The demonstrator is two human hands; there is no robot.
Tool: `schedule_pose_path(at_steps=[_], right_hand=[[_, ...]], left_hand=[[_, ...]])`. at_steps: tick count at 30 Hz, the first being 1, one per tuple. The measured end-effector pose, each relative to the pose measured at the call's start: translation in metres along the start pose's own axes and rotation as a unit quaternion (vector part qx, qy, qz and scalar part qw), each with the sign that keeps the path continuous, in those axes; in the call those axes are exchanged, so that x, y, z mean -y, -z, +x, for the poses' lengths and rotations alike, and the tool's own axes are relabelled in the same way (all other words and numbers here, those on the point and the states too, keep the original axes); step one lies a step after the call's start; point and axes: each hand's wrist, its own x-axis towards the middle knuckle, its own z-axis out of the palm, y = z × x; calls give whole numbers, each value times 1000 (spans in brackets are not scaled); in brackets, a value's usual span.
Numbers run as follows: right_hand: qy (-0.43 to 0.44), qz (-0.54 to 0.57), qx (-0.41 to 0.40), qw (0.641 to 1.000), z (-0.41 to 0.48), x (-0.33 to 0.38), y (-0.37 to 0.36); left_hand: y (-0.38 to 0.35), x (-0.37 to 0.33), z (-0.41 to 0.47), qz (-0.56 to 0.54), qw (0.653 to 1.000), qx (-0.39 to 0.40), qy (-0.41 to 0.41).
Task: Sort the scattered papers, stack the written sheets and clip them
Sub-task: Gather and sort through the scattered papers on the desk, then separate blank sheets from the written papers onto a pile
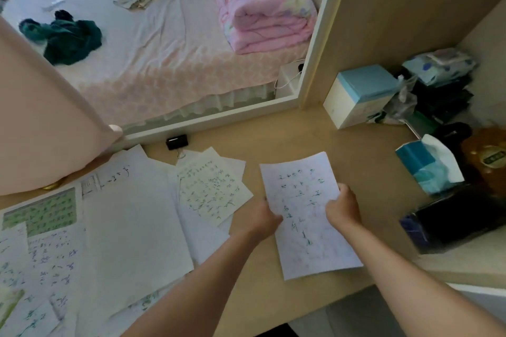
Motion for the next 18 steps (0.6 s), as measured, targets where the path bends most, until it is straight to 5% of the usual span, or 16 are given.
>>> schedule_pose_path(at_steps=[3, 9, 18], right_hand=[[-5, -127, 45, 991, 16, -9, 7], [26, -253, 91, 963, 15, 6, 21], [146, -67, 302, 940, -72, 100, -50]], left_hand=[[-12, -8, 11, 124, 992, -12, 6], [-8, -16, 11, 32, 998, 22, 44], [84, 23, -21, -44, 992, -110, 34]])
